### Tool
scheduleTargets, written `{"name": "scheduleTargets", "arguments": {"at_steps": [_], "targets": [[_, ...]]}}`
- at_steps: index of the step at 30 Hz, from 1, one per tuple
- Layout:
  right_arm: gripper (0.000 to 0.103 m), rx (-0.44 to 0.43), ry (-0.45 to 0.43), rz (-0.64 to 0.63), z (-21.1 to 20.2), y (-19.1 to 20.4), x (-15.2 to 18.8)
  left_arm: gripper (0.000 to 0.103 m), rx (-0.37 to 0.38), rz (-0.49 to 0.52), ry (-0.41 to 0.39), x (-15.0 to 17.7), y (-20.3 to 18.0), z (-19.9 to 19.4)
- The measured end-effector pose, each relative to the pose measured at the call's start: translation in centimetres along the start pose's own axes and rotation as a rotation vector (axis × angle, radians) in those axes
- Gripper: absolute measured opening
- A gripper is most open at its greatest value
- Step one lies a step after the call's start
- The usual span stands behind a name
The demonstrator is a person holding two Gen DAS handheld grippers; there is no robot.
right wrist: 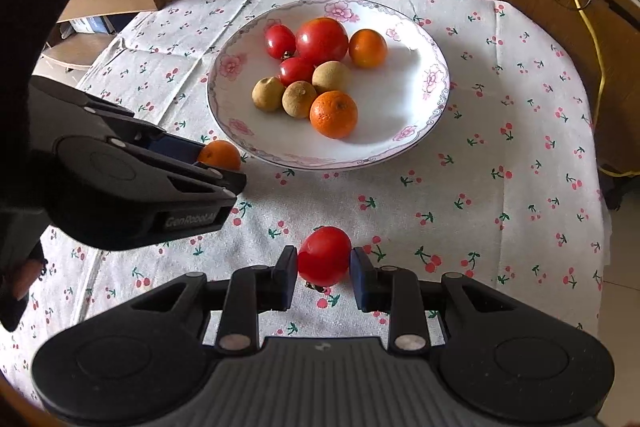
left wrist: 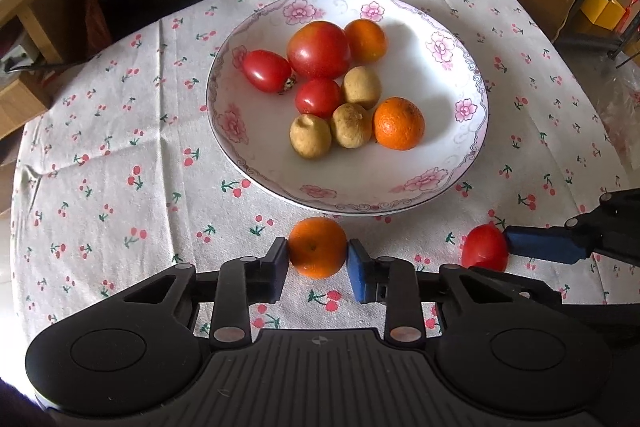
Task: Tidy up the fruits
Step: 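Lift the tangerine with left tool while right tool lifts the red tomato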
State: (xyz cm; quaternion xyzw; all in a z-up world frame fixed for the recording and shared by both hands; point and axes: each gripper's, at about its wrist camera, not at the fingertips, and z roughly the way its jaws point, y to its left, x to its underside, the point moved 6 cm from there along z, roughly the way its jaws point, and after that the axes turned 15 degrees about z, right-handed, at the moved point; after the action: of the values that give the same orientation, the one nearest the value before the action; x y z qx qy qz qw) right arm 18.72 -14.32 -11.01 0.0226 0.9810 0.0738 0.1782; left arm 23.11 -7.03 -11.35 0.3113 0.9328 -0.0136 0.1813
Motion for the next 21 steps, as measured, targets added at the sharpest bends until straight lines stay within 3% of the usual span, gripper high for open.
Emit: {"name": "scheduleTargets", "arguments": {"at_steps": [21], "targets": [[0.029,-0.001,0.033,-0.058,-1.2,1.1,3.1,0.04,-0.007,0.074,0.069,6.6,-1.6,-2.8]]}}
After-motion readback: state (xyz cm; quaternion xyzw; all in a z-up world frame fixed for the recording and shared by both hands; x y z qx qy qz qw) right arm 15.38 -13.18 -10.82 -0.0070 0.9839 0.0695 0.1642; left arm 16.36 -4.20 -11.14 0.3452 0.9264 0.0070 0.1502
